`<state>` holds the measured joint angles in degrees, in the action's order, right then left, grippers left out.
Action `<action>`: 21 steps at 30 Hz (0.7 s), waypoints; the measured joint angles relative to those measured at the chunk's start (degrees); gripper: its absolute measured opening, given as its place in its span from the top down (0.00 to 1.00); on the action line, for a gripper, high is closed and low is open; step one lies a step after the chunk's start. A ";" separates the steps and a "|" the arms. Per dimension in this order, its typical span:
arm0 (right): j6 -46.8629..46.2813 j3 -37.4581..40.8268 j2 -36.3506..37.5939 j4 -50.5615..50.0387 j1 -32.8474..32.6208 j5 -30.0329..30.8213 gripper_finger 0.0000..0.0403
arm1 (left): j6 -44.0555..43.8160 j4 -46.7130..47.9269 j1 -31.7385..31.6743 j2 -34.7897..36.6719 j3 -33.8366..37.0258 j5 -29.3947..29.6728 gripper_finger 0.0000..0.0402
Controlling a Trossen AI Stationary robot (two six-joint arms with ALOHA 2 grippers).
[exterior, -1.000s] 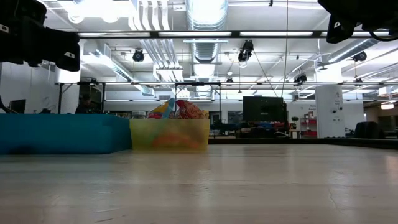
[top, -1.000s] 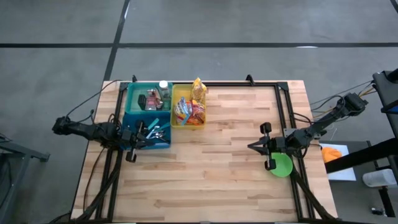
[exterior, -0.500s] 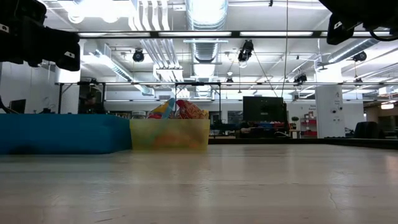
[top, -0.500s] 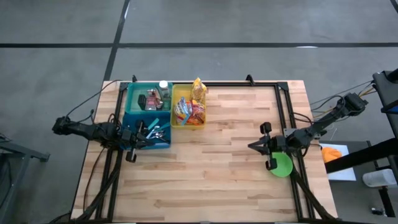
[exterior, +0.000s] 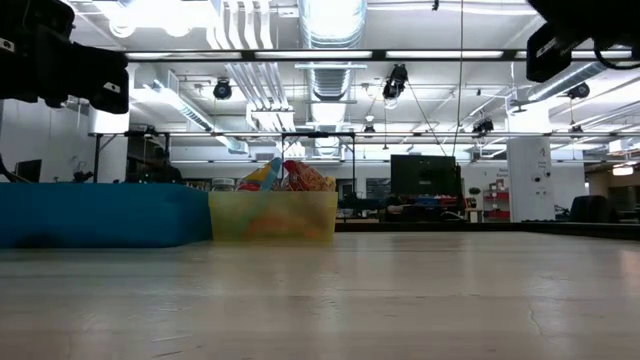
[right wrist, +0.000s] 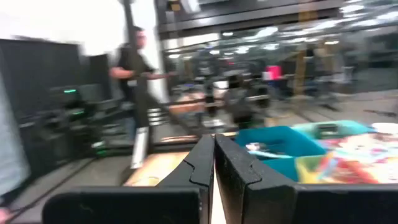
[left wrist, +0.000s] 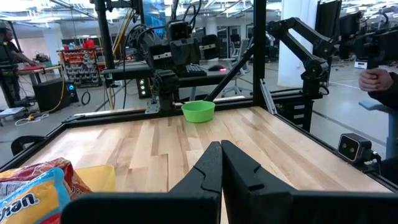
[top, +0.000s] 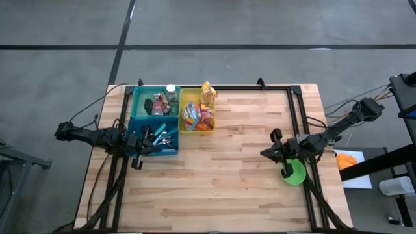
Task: Pick & Place Food Item
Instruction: Return to Home Position
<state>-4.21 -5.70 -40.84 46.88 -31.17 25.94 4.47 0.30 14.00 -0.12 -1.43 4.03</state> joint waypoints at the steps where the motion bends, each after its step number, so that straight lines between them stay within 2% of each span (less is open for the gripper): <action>1: -0.49 0.79 0.69 0.05 0.20 -2.48 0.97 | 0.00 0.00 0.00 0.00 0.00 0.00 1.00; 4: -3.71 4.56 3.07 0.55 0.19 -8.39 0.97 | 0.00 0.00 0.00 0.00 0.00 0.00 1.00; 9: -12.04 5.19 6.62 -8.62 0.21 -7.65 0.97 | 0.00 0.35 0.00 -0.10 -0.04 0.00 1.00; 16: -11.04 5.19 10.26 -15.28 0.31 -8.64 0.97 | -0.02 1.06 0.00 -0.11 -0.04 0.00 1.00; 21: -12.33 5.19 16.93 -22.55 0.32 -11.10 0.97 | -0.04 1.11 0.00 -0.13 -0.04 0.00 1.00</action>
<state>-16.54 -0.51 -23.91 24.33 -30.85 14.84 4.43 1.41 14.00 -0.25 -1.48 4.03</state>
